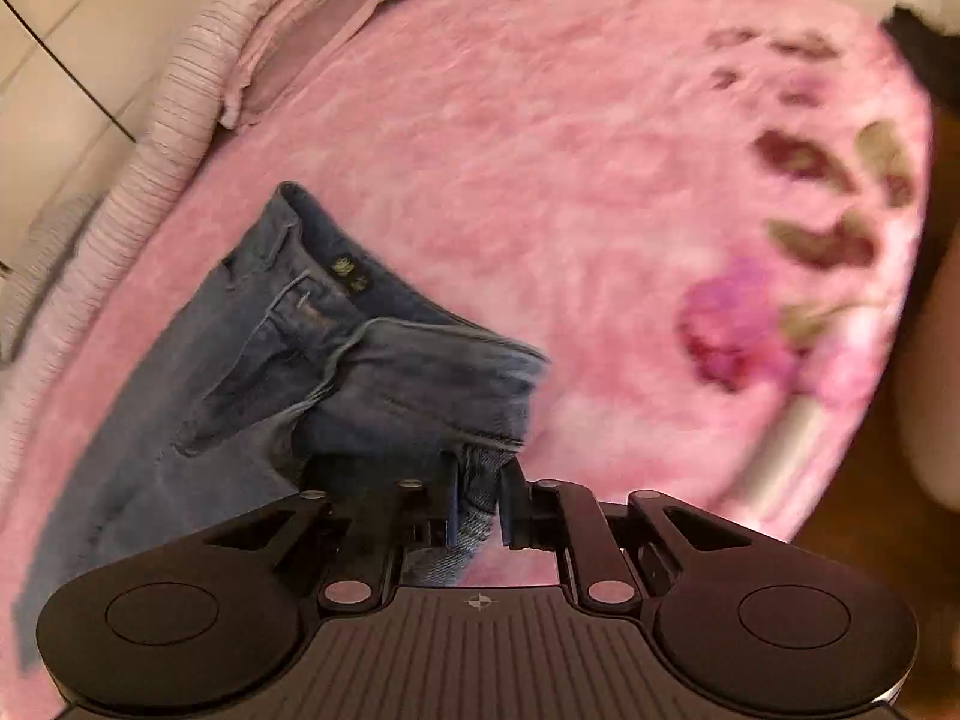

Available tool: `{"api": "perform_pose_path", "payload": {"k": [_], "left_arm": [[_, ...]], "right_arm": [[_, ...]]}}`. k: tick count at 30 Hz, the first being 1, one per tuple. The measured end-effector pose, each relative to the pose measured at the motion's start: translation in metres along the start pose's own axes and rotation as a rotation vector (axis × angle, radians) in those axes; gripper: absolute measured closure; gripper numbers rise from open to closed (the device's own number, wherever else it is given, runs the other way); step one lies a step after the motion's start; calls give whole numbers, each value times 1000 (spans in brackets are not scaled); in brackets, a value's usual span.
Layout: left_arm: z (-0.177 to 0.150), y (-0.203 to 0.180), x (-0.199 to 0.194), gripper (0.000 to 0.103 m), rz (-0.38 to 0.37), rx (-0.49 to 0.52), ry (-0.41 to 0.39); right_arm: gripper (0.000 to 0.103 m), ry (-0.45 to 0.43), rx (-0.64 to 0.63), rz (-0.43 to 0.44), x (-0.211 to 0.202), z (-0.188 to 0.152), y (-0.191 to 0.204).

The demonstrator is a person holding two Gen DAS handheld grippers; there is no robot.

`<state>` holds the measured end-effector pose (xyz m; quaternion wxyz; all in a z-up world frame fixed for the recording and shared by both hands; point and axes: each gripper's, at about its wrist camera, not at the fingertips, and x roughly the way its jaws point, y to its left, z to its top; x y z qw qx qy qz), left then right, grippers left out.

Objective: Fold clothes

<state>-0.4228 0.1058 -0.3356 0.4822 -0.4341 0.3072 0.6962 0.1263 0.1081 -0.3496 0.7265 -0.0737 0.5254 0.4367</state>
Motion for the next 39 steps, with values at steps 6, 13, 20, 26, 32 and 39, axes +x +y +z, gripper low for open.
{"api": "perform_pose_path", "payload": {"k": [6,13,20,26,32,39], "left_arm": [[2,38,0,77,50,-15,-9],[26,114,18,77,190,-112,-49],[44,151,33,77,181,-220,58],[28,112,-4,77,128,-169,198],[25,47,-74,77,15,-86,237],[38,-8,-156,76,-59,-15,139]], "right_arm": [[78,-7,-118,-112,-13,4,31],[68,32,-410,27,-12,-58,88],[66,120,-462,-16,6,-106,101],[65,386,-390,-62,-6,-104,93],[64,366,-439,39,-65,-83,107],[64,281,-554,109,-123,-58,136]]}}
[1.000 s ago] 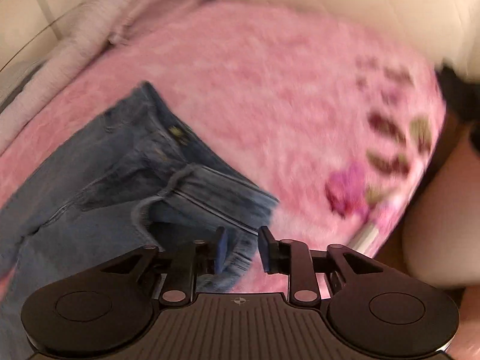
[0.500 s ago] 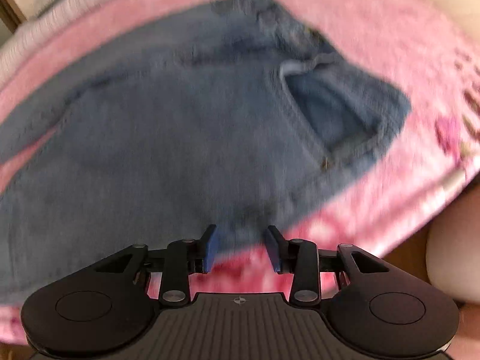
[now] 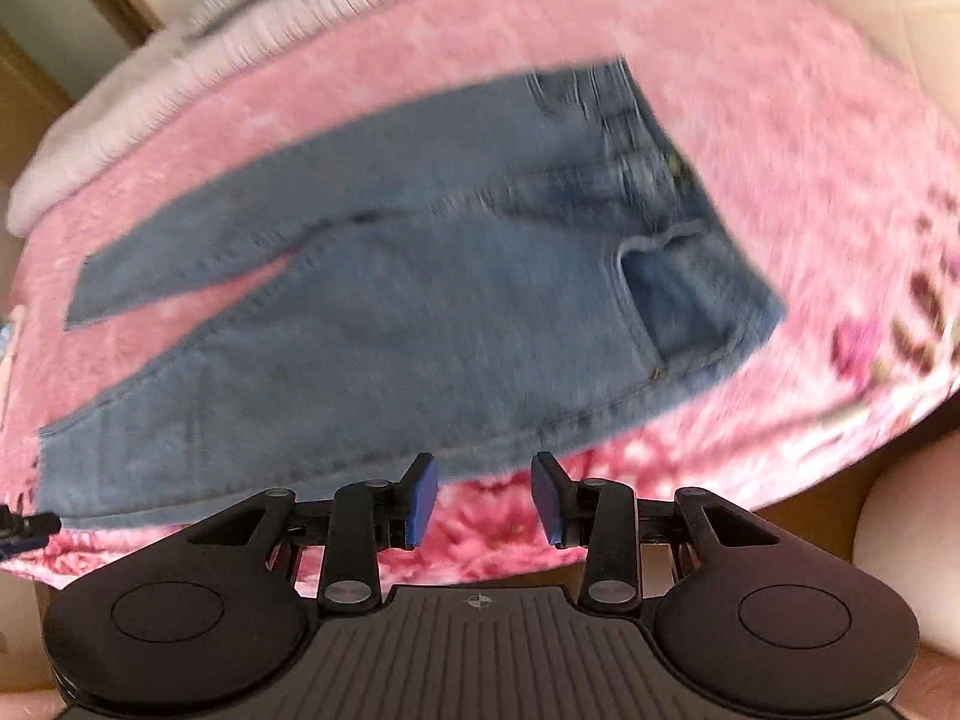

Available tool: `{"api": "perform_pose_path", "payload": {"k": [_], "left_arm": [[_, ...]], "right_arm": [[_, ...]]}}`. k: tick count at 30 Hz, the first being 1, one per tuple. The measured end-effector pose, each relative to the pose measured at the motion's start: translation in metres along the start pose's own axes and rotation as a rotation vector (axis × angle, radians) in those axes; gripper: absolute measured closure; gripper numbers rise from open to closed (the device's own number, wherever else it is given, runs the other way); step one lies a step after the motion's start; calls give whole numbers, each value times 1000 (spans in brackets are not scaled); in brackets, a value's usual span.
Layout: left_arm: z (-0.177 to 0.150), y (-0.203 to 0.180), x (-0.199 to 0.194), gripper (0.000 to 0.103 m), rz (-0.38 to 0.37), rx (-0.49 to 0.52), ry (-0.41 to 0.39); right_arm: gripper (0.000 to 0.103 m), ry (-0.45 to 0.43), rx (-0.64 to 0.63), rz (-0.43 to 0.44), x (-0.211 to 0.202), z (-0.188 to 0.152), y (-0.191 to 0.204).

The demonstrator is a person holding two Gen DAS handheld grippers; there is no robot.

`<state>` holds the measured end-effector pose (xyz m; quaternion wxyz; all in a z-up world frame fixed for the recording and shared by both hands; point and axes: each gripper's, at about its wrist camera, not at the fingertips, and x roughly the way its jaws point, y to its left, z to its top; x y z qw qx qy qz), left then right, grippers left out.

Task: Fold clothes
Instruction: 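Lift both open grippers back above the flattened jeans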

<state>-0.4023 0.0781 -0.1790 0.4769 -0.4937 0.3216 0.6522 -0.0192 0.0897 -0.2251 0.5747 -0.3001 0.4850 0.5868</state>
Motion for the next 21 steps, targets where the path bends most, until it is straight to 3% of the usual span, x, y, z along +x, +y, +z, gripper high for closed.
{"api": "perform_pose_path", "payload": {"k": [10,21], "left_arm": [[-22,-28,-67,75,-22,31,-99],[-39,-34,-114,71,61,110,-255]], "right_arm": [[64,-61,-51,-19,-54,6,-4],[64,-82,-46,-12,-83,0,-11]]}}
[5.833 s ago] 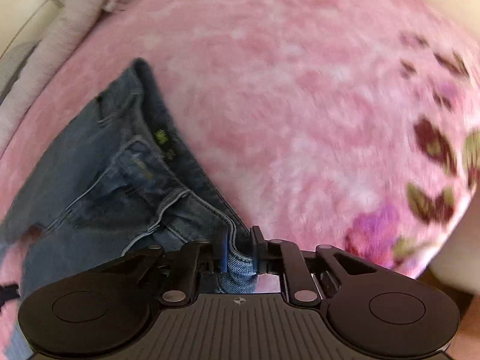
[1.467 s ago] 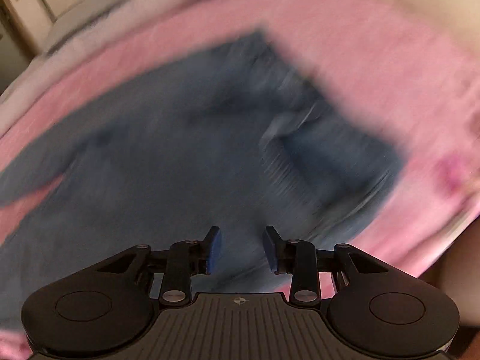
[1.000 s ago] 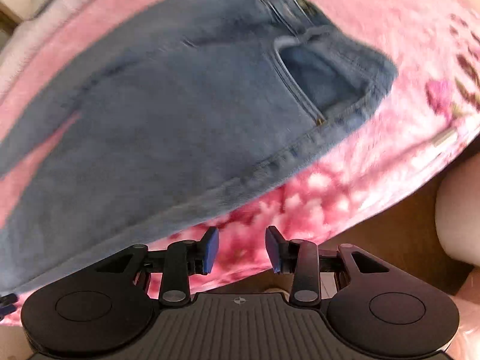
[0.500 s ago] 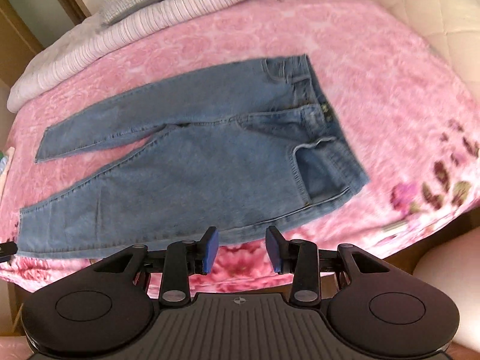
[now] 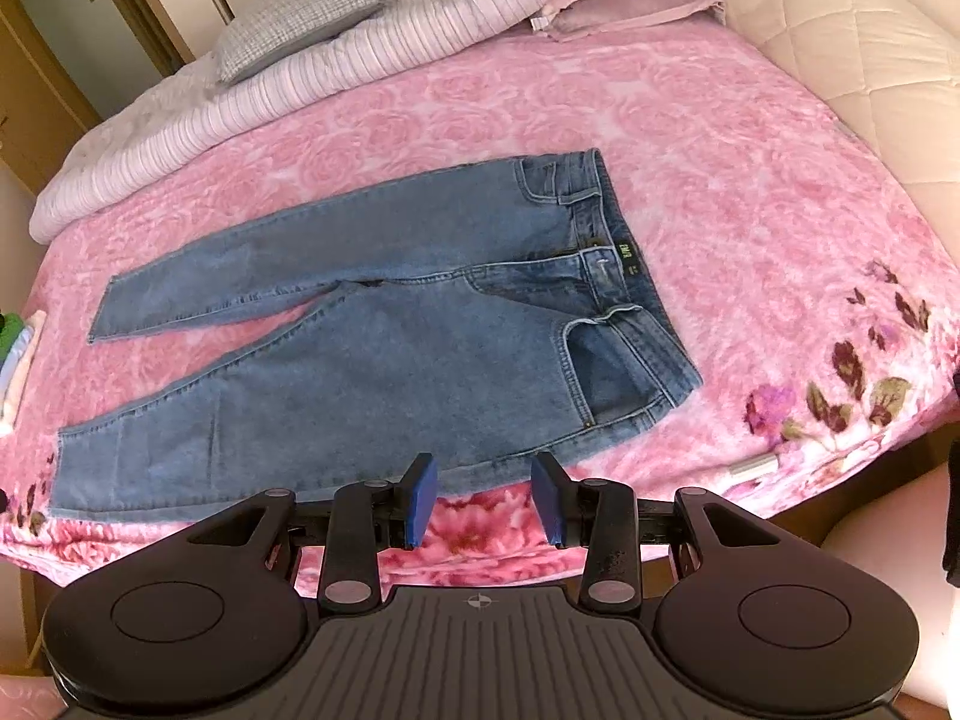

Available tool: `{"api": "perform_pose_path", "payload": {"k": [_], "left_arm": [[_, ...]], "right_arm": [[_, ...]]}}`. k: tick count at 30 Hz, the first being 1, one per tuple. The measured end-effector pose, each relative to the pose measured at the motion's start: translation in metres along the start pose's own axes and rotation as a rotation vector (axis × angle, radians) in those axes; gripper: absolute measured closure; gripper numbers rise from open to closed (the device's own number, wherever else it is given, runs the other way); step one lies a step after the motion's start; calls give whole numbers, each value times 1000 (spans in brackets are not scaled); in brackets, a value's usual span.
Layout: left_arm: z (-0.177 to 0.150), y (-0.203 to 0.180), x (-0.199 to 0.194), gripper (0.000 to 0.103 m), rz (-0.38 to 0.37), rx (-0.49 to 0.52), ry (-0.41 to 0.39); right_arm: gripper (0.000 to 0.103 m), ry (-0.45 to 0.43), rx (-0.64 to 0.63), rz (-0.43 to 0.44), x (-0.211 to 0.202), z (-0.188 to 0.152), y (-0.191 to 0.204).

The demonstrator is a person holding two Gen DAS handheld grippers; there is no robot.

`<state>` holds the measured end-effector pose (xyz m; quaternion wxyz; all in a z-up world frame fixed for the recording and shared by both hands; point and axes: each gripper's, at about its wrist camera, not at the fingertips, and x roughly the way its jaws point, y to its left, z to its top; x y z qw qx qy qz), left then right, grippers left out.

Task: Fold clothes
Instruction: 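Lift both open grippers back above the flattened jeans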

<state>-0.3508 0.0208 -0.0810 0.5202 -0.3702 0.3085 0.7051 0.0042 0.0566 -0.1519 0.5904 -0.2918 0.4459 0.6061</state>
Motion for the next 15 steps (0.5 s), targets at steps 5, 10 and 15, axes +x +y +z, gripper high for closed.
{"api": "perform_pose_path", "payload": {"k": [5,10,15], "left_arm": [[-10,-4,-3,70,3,26,-5],[-21,-6,-1,70,-8,46,14],[-25,-3,0,70,-11,45,29]], "right_arm": [[64,-8,8,-6,-6,-6,-6],[64,0,17,-35,-8,-10,-17],[64,0,-9,-73,-11,-10,-20]]}}
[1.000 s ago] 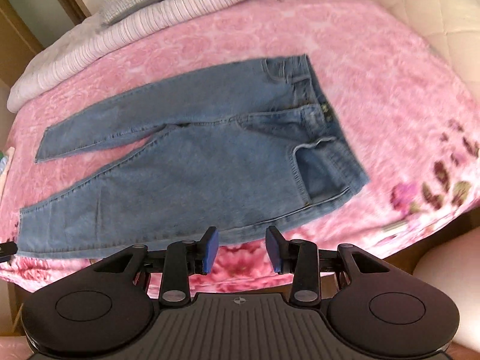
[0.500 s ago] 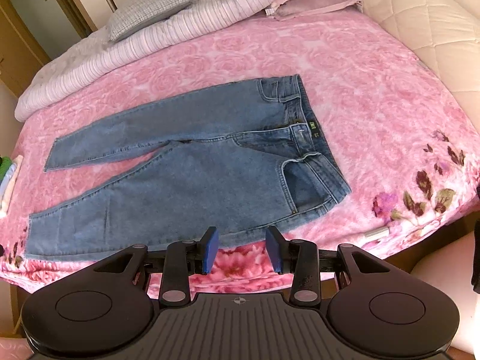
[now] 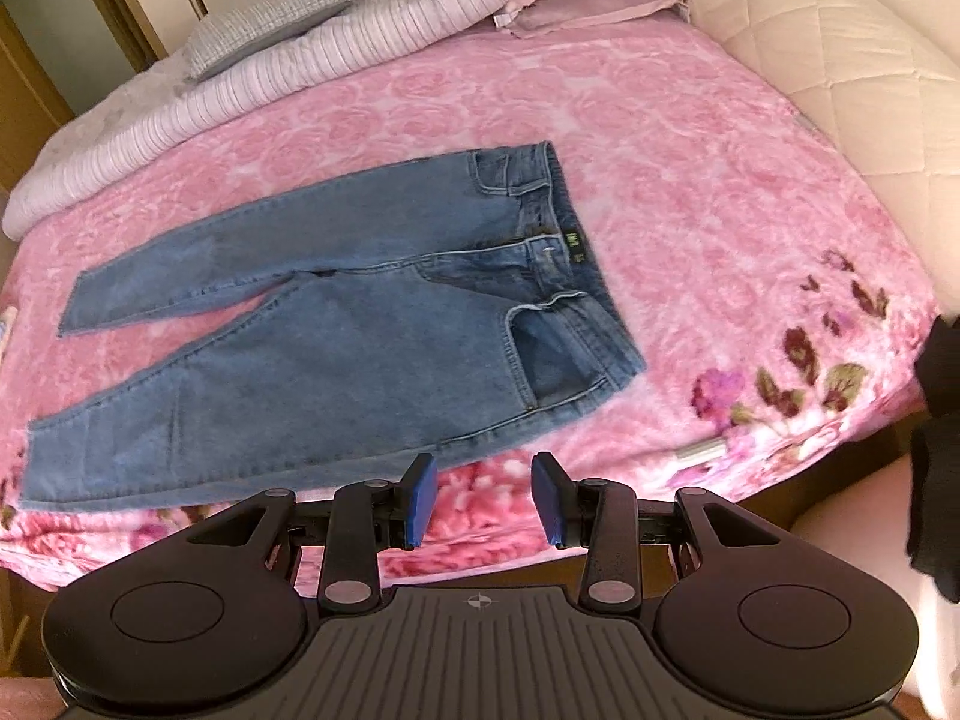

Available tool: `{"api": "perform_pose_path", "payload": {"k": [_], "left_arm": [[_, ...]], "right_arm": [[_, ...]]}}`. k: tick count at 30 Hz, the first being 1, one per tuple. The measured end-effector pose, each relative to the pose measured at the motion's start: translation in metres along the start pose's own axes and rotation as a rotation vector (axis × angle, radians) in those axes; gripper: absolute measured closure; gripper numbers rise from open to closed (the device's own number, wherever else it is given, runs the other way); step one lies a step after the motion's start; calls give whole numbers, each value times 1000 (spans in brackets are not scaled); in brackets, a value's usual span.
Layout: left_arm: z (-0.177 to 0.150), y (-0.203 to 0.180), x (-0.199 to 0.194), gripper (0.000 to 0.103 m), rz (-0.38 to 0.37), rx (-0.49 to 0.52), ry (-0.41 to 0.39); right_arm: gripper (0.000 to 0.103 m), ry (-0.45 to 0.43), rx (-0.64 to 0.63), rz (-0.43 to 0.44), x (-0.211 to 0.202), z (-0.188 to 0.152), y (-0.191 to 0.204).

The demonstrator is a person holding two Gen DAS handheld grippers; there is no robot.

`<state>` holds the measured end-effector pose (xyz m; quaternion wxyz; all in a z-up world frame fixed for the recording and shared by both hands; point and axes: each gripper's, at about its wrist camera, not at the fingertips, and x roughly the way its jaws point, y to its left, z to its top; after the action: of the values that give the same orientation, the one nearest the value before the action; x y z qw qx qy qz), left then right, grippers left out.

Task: Fold clothes
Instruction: 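Lift both open grippers back above the flattened jeans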

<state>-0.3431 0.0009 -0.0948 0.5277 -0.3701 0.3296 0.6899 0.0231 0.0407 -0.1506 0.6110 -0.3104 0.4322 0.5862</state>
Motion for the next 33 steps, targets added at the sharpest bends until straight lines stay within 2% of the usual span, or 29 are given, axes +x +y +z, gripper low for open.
{"api": "perform_pose_path", "payload": {"k": [20,33], "left_arm": [[-11,8,12,70,14,-9,72],[-5,29,8,70,67,-54,56]], "right_arm": [[64,95,-80,35,20,-11,28],[64,62,-128,65,18,-3,43]]}}
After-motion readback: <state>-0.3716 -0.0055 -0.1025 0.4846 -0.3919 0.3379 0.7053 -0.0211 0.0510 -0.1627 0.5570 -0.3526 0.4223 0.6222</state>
